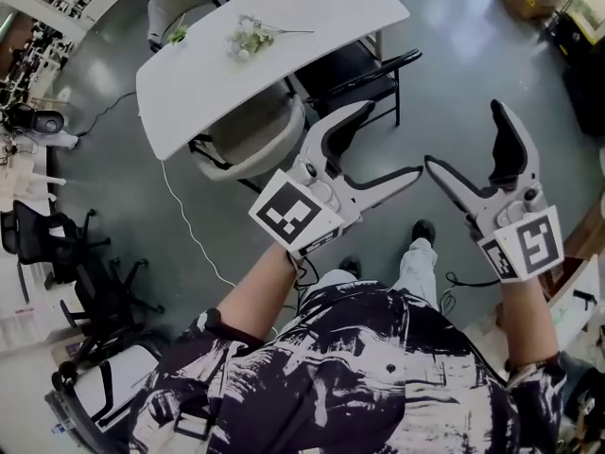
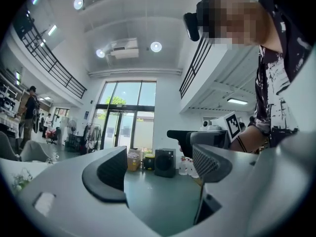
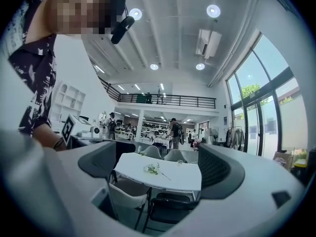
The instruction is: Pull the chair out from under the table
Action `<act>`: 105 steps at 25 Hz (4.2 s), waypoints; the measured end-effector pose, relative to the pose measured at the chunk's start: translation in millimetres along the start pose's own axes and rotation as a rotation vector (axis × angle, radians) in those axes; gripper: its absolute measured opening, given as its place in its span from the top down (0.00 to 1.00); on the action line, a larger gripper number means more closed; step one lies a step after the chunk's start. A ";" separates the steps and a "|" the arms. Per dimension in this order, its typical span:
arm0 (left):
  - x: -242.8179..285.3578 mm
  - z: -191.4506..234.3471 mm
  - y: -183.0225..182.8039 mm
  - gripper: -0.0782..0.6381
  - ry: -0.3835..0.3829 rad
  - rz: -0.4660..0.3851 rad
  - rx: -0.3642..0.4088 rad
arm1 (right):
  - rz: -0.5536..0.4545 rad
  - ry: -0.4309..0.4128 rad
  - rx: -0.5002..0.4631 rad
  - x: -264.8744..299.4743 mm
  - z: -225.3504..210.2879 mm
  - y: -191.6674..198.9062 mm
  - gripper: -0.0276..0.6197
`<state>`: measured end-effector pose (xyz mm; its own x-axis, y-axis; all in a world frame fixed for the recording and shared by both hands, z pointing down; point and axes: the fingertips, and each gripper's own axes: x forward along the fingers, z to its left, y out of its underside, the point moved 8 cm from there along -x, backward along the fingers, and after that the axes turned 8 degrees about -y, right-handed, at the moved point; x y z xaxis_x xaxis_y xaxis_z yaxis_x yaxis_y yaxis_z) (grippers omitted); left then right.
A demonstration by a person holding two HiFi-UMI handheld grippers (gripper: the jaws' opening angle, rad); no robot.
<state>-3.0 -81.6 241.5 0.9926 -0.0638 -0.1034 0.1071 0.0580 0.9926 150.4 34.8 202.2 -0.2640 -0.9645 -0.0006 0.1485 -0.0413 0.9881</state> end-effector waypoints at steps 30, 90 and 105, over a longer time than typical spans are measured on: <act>211.9 107.4 142.6 0.31 -0.593 0.427 0.164 | 0.257 -0.689 -0.252 121.7 -314.4 194.5 0.20; 199.3 82.4 438.8 0.73 -0.298 1.237 0.700 | 0.778 -0.861 -1.030 95.4 -232.3 517.5 0.82; 179.8 -65.3 447.0 0.73 -0.272 1.254 0.653 | 0.794 -0.882 -1.049 -46.8 -182.6 511.7 0.81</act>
<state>227.1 -2.2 662.4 0.3611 -0.5027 0.7855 -0.9314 -0.2365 0.2768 412.7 11.2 679.7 -0.1940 -0.3948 0.8981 0.9791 -0.1352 0.1520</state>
